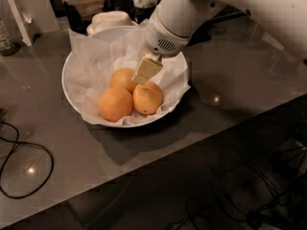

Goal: Pick orange from white bowl

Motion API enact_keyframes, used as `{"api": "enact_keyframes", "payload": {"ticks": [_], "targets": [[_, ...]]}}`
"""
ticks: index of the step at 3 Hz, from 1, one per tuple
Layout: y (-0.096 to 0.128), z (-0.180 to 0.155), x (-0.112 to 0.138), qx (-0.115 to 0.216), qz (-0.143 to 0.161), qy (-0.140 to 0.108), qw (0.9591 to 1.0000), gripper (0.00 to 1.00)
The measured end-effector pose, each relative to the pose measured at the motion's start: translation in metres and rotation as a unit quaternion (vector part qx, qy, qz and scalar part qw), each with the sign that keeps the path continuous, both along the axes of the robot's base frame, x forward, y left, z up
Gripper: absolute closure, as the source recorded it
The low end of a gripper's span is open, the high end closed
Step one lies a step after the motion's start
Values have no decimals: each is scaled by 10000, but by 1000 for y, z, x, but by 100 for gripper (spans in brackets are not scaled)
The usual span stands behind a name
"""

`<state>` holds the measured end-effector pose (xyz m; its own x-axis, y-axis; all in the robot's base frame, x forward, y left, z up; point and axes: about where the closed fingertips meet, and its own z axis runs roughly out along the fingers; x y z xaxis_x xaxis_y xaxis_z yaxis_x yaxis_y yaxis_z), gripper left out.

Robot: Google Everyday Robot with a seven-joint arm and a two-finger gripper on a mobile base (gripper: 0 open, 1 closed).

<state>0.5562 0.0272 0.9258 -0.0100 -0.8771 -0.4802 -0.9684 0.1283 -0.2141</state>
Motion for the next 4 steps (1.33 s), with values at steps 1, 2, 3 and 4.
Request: {"api": "enact_keyframes", "payload": {"ticks": [1,2,3,4], "targets": [[-11,-11,-8,47,-283,251,9993,33],[-18,-19,-12,38,-426,470,9980,27],[-20,-28,-10,-27,-482,637,9968,27],[-15,-36,-5,-90,-438,744,9962,29]]}}
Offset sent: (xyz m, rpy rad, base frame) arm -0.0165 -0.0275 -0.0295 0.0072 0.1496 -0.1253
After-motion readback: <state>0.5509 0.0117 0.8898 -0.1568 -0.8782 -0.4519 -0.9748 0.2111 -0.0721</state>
